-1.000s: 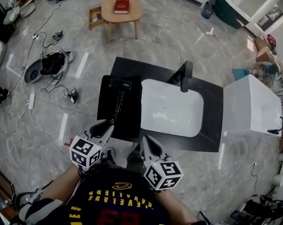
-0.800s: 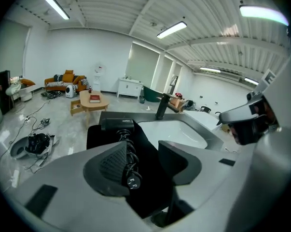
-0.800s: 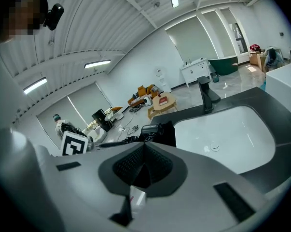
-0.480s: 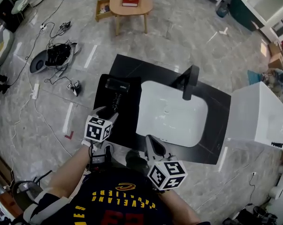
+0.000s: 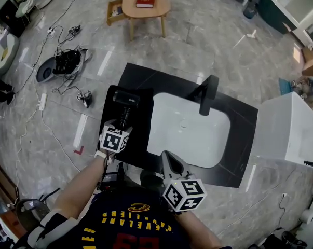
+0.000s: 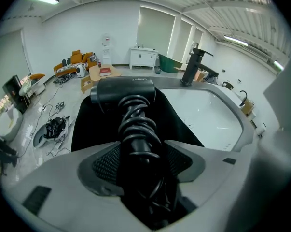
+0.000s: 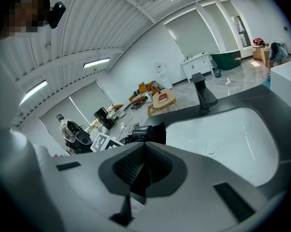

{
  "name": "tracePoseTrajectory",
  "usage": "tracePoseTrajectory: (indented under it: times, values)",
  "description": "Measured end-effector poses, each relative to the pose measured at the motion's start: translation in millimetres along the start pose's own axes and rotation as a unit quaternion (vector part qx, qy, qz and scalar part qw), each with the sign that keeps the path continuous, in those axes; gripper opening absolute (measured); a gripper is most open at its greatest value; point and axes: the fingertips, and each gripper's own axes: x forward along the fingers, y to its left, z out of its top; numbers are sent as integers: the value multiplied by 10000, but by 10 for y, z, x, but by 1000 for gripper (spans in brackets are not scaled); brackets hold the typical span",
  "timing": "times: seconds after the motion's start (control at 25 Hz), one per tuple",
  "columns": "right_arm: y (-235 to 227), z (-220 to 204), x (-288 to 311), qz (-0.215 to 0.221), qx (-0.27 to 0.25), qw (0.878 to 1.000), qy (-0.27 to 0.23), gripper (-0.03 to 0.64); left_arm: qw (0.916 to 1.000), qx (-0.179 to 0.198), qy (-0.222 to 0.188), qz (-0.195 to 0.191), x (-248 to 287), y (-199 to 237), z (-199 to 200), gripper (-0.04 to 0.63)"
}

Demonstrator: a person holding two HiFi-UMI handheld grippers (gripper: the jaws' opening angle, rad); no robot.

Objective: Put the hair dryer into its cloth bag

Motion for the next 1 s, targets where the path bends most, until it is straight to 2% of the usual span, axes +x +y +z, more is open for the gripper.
tracePoseTrajectory:
  times: [0.2,0.32,0.56,0.72,0.84,1.0]
  values:
    - [-153,-28,-17,49,120,9999,-21,8,9994,-354,18,12,73,36,-25,259]
    - [-259,-41,-63,53,164,9998,-28,8,9991,-406,65,99,112,40,-43,259]
    - [-441,-77,-201,27,192,9998,17,8,9975,-702,-112,14,65,81,-42,248]
    - [-533,-127,-253,24,138,9998,114,8,9975,-686,-129,114,31,68,-27,241]
    - [-529,-151,-255,40,53,9998,183,8,9983,-526,-161,175,-46,63,-27,238]
    - [-492,-206,-199,111,-102,9994,298,8,9985,-281,-466,104,-310,-34,-11,237]
